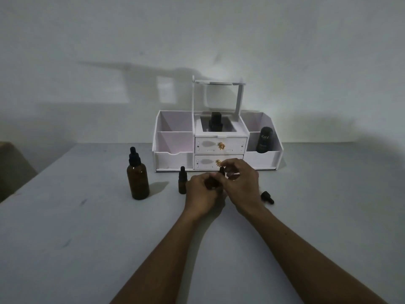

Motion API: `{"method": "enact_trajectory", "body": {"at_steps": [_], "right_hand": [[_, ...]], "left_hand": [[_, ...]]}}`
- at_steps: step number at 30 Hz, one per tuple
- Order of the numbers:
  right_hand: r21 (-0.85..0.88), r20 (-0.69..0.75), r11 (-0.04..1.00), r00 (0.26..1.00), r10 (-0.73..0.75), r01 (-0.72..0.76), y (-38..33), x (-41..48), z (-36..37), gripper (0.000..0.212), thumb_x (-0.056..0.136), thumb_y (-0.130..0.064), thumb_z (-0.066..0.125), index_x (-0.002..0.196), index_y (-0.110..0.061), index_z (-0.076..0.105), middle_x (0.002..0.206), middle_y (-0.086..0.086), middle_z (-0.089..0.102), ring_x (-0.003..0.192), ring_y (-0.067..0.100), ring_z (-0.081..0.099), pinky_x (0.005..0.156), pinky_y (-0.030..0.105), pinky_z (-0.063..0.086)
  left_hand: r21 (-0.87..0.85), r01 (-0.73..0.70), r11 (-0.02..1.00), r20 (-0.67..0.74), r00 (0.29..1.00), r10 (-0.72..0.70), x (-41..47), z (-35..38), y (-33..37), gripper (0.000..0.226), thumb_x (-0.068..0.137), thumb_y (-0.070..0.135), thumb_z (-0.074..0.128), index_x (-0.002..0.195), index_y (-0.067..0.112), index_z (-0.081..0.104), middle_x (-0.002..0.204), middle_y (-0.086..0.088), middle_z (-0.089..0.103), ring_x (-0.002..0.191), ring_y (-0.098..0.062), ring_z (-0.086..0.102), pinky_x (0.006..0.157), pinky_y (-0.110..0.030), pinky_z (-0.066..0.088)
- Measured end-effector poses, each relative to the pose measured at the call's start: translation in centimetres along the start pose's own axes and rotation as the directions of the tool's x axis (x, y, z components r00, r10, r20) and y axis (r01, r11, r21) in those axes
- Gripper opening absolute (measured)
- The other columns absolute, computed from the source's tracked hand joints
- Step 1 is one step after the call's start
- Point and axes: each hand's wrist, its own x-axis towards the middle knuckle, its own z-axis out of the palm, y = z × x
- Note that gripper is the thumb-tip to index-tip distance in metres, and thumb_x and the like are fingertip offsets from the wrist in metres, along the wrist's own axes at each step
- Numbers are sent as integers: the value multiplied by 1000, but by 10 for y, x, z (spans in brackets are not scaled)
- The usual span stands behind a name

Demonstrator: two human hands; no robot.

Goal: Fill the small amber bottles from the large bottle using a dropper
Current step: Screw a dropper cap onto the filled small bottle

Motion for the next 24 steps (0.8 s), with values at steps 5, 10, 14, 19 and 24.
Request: {"method": "enact_trajectory", "body": {"at_steps": [5, 10, 14, 19, 24], "right_hand": [[-4, 55, 1000, 998, -30, 31, -1, -3, -1, 31, 85, -13, 73, 116, -18, 70, 108, -7, 72, 93, 3, 67, 83, 22, 59], [-1, 18, 1000, 1000, -5, 5, -2, -1, -2, 32, 77, -30, 82, 106, -20, 72, 97, -9, 71, 84, 3, 66, 75, 19, 58], [-2, 47, 1000, 999, -26, 26, -4, -3, -3, 32, 86, -14, 72, 117, -17, 70, 111, -5, 71, 93, 5, 66, 82, 17, 56], [-17, 30, 1000, 999, -16, 16, -1, -1, -3, 27, 81, -17, 79, 107, -16, 74, 100, -3, 74, 84, 5, 68, 77, 22, 60], [-8, 25, 999, 999, -40, 40, -2, -3, -3, 31, 81, -18, 79, 112, -17, 73, 102, -6, 73, 87, 4, 68, 76, 17, 58]], "left_hand": [[-23, 11, 1000, 1, 1000, -11, -5, 3, 2, 22, 84, 8, 71, 99, 24, 73, 77, 27, 62, 64, 14, 61, 50, -1, 41], [-57, 6, 998, 15, 1000, -6, -3, -3, 6, 28, 79, -2, 70, 82, 26, 71, 74, 18, 67, 67, 4, 65, 54, -4, 45], [-14, 9, 1000, 7, 1000, -9, -5, 1, 4, 24, 82, 5, 71, 99, 22, 73, 80, 24, 64, 70, 7, 62, 53, -1, 43], [-18, 4, 1000, 6, 1000, -4, -3, 0, 5, 25, 82, 1, 71, 102, 15, 73, 83, 14, 64, 71, 4, 60, 53, 1, 40], [17, 11, 1000, -20, 1000, -11, -2, 2, 1, 24, 81, 5, 71, 98, 22, 74, 86, 15, 70, 73, 0, 65, 54, -3, 45]]}}
